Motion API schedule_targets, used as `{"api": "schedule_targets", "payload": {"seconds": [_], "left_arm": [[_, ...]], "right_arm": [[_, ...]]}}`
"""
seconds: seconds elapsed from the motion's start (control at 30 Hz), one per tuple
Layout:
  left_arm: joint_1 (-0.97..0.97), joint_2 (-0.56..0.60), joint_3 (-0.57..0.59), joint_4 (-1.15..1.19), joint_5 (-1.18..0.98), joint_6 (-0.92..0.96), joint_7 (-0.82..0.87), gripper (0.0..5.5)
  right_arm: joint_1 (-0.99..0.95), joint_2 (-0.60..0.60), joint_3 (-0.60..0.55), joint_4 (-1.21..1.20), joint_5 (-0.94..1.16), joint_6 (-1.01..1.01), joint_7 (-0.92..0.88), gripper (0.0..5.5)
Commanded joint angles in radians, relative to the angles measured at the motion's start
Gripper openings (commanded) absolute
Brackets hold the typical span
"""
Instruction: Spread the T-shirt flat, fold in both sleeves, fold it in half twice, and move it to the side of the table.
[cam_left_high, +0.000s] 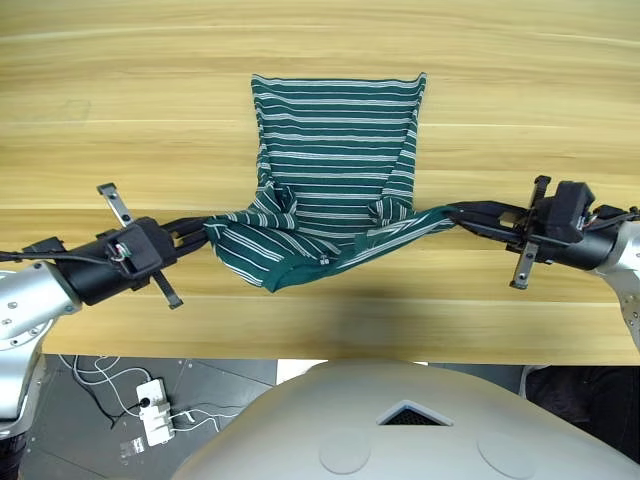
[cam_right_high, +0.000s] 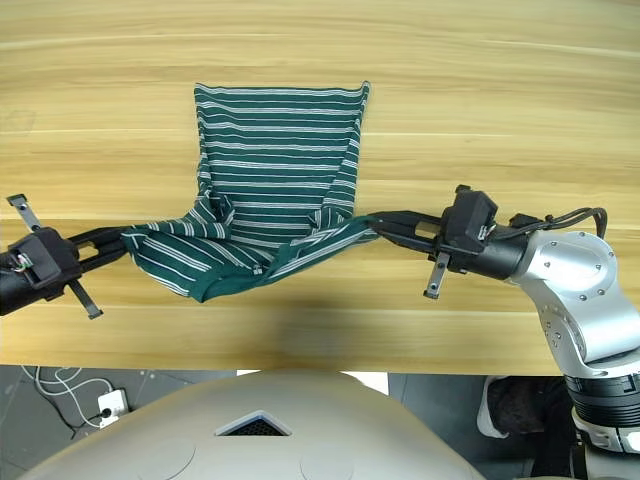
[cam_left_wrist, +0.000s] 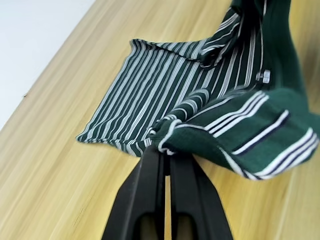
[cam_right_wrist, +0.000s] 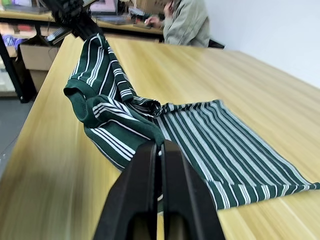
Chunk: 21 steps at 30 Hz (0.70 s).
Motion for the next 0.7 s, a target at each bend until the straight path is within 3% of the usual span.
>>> {"api": "schedule_targets", "payload": {"seconds": [0.03, 0.5, 0.7], "left_arm": [[0.059, -0.055, 0.095, -0.023, -0.047, 0.039, -0.062, 0.00], [0.226, -0.250, 0.286, -0.149, -0.082, 0.017, -0.191, 0.00], [0.282, -0.299, 0.329, -0.180, -0.112, -0.008, -0.255, 0.00]], "right_arm": [[0.019, 0.023, -0.082, -0.017, 0.068, 0.040, 0.023, 0.01], [0.148, 0.064, -0.308, -0.088, 0.209, 0.135, 0.080, 0.01], [0.173, 0.070, -0.340, -0.132, 0.236, 0.173, 0.089, 0.01]]}}
